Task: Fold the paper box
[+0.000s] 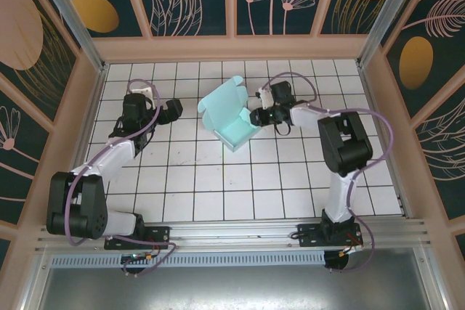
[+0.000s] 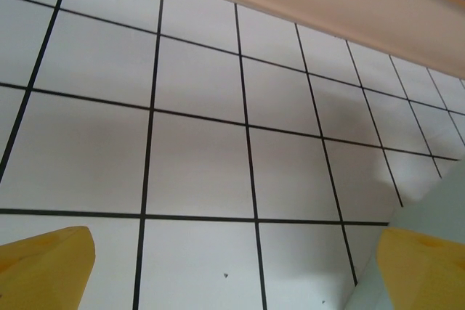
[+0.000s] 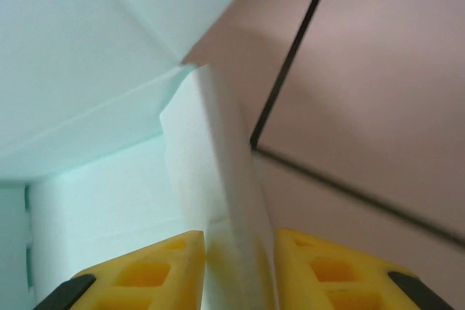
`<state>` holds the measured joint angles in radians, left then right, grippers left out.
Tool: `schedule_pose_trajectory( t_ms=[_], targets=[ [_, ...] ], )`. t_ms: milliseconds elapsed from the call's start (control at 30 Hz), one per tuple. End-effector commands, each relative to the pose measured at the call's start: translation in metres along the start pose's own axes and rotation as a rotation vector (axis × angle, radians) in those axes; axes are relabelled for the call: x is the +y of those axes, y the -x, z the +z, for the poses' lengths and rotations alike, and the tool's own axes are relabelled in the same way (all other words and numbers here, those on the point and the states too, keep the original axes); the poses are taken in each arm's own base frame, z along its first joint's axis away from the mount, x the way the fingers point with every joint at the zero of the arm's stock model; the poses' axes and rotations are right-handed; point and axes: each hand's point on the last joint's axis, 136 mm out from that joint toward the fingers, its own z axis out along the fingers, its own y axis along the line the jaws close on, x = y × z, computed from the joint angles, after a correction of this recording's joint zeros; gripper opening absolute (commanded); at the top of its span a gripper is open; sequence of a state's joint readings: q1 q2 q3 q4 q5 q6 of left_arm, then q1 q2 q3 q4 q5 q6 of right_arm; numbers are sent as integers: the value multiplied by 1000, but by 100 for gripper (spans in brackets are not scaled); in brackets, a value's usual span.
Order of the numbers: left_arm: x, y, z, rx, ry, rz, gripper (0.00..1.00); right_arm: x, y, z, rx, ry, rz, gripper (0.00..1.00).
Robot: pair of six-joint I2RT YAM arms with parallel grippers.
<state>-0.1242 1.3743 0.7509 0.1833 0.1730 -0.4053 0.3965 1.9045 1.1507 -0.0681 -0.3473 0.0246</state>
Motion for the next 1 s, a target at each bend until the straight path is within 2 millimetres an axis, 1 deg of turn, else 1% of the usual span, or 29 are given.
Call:
schedule_pose_trajectory(
  t_ms=[0,67,100,167,233,267,333,400,467,600,667,767,933,967],
  targets=[
    [5,-1,3,-18,14,-8,98,9,20,-29,-181,-93,71,31],
    [13,-3,1,-32,50,-23,99,24,9,-36,-209,-73,89,32],
    [14,-5,-1,-45,55,-25,98,28,5,-38,-211,-69,90,35],
    [18,-8,-8,-78,66,-57,99,27,0,-41,-203,-80,99,45],
    [17,-15,-11,-80,47,-101,99,22,0,-40,-183,-103,91,56],
    [15,-20,-12,-72,36,-129,99,19,1,-39,-176,-119,83,58],
    [10,-33,-13,-50,15,-173,99,14,6,-36,-163,-136,69,59],
    [0,-46,-15,-25,-20,-213,99,11,13,-33,-146,-139,66,56],
    [-21,-61,-18,-12,-94,-216,99,10,18,-27,-117,-132,59,48],
    [-43,-84,-19,34,-171,-258,95,12,15,-13,-50,-137,48,36],
    [-48,-93,-17,60,-184,-267,94,9,13,-10,-36,-195,22,30],
    [-52,-100,-12,94,-196,-262,94,7,5,-4,-9,-256,-22,28],
    [-57,-101,-5,118,-213,-249,93,8,-5,1,19,-234,-13,23],
    [-58,-102,-4,124,-216,-246,93,8,-7,3,26,-230,-12,21]
  ],
)
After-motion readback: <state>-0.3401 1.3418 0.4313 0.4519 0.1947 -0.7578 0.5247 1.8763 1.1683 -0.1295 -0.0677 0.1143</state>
